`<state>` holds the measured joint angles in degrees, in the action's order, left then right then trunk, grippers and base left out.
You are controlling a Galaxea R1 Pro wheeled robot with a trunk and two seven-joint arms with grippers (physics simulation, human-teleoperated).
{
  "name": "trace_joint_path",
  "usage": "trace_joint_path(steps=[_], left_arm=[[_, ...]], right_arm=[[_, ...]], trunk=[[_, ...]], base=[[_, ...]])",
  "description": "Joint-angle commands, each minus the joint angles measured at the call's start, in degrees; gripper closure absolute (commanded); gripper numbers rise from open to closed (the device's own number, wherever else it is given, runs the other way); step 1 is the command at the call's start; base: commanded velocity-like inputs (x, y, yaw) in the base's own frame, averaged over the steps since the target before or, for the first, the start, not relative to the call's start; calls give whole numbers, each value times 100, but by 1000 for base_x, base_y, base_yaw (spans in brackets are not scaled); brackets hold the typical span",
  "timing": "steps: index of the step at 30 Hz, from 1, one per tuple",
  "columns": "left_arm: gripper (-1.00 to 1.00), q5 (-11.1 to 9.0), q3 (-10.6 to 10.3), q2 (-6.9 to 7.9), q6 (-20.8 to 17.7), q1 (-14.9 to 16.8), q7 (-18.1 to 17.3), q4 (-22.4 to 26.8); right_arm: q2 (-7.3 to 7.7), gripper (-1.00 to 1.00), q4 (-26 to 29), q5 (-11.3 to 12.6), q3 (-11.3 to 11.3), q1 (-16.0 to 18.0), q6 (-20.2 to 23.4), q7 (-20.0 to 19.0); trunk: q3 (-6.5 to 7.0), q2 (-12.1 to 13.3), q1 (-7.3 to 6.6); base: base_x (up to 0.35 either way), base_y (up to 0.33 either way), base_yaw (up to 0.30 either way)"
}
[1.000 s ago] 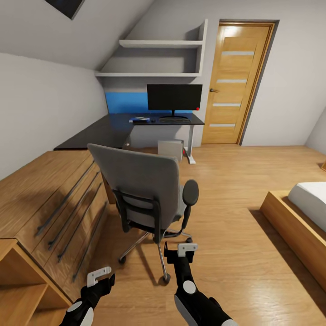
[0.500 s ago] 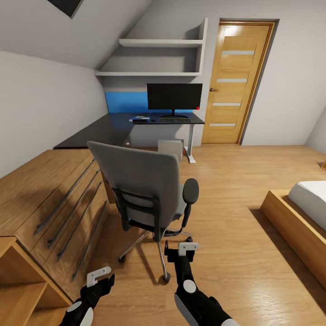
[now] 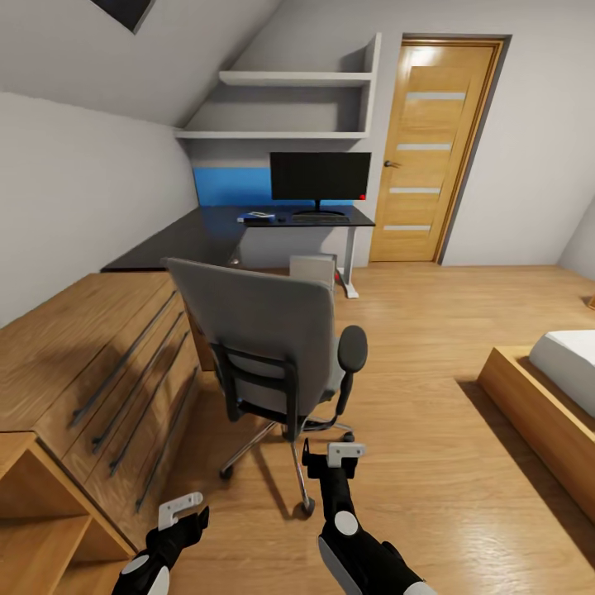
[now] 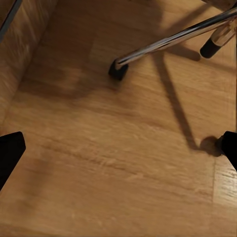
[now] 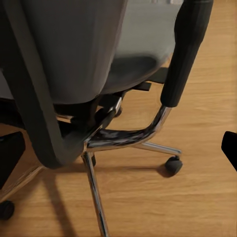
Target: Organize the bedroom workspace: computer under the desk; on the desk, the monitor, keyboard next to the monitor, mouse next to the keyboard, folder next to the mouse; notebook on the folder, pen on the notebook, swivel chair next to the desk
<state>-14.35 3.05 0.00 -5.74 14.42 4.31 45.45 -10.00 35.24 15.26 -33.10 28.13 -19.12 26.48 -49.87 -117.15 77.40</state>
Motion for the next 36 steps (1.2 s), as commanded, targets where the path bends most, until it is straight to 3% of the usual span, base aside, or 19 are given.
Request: trace_joint_path(steps=[1, 16, 36], left_arm=[[-100, -60, -2, 0, -31, 0, 18, 9], [-100, -66, -20, -8, -32, 0, 4, -1], [-100, -59, -16, -10, -24, 0, 34, -2]], right_arm=[[0, -100, -8, 56, -33, 9, -40, 27], [0, -100, -17, 64, -22, 9, -39, 24], [0, -100, -24, 67, -37, 9, -312, 20]], trunk=[[-5, -2, -1], [-5, -2, -1], [-364, -805, 438]], base=[[0, 209, 0], [0, 62, 0], [0, 1, 0]])
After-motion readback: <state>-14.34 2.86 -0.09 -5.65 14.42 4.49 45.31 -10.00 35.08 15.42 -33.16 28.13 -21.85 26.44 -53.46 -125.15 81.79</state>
